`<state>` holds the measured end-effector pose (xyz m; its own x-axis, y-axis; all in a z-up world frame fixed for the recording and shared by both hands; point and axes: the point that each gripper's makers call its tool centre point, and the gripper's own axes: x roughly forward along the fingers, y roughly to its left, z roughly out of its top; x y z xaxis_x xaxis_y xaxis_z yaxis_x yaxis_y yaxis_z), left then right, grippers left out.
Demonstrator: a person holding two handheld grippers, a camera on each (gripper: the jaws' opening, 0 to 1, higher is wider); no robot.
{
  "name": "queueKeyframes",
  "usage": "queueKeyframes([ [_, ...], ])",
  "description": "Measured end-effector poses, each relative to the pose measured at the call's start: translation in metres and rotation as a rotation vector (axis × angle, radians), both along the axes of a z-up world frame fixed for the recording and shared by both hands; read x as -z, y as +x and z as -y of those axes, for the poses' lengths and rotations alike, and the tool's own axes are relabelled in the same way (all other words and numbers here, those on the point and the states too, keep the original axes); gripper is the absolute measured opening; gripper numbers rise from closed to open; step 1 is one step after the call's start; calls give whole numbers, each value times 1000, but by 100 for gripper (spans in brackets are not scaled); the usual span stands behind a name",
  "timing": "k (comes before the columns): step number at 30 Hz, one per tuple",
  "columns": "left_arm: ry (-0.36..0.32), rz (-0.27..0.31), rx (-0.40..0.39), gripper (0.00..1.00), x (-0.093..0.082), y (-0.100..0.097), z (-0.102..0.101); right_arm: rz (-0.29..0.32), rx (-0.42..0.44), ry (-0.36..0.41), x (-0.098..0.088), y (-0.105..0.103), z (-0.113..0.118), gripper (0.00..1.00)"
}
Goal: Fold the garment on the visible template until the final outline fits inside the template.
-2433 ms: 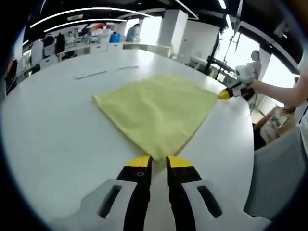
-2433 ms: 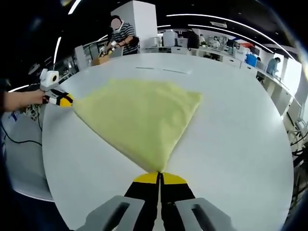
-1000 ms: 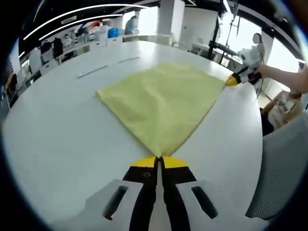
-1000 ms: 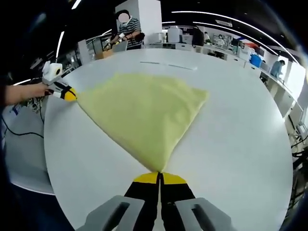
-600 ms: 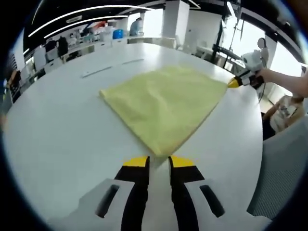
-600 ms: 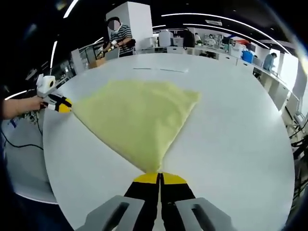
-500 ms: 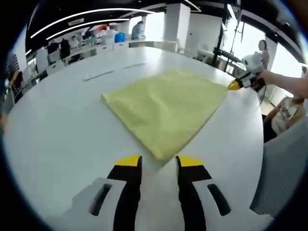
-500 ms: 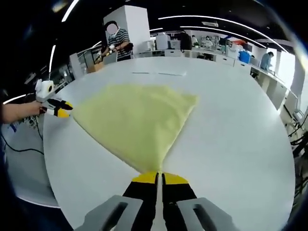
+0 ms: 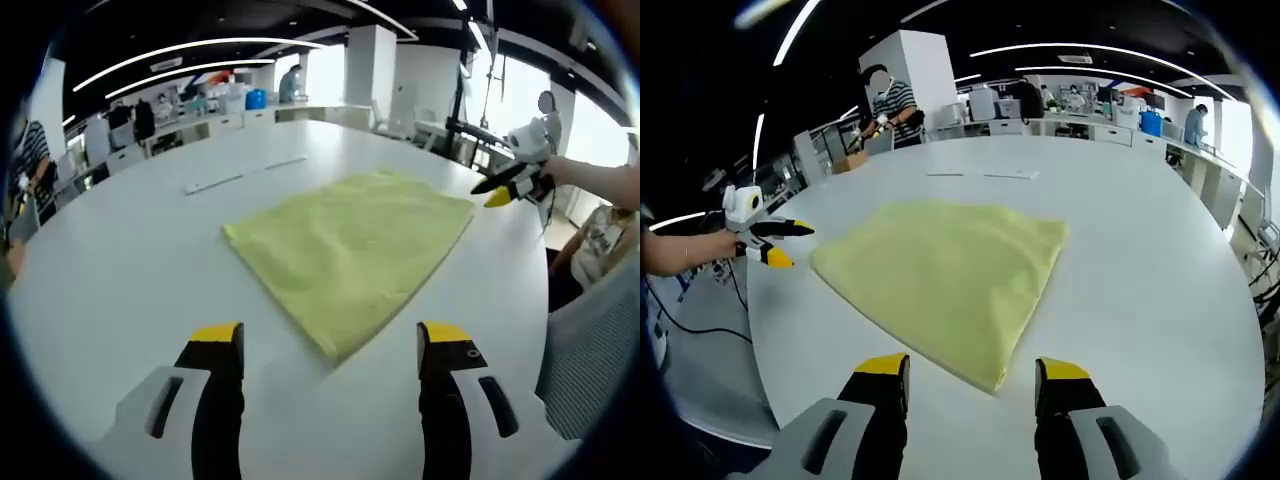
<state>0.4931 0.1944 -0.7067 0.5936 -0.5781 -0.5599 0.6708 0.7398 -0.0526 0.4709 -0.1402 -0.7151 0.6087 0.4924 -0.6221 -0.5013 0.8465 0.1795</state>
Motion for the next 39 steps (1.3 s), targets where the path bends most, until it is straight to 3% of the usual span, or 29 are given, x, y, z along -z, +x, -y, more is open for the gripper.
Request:
queueKeyframes([
  [5, -35, 31, -25, 86, -15, -2, 1, 54, -28, 20, -21, -1, -11, 72],
  [11, -63, 29, -43, 99, -26, -10, 0, 80, -53, 21, -36, -6, -19, 84],
  [17, -46, 19, -49, 99, -33, -24, -5, 103, -72, 26, -51, -15, -25, 96],
  [27, -32, 31, -74, 99, -49, -41, -12, 167, -52, 15, -72, -28, -22, 99],
  [34, -60, 43, -102, 99, -60, -54, -16, 199, -10, 27, -76, -41, -20, 99],
  [37, -49, 40, -90, 99, -59, -58, -18, 242, 53, 37, -78, -38, -18, 96],
  [39, -37, 40, -99, 99, -58, -59, -21, 236, 58, 21, -73, -41, -18, 94],
])
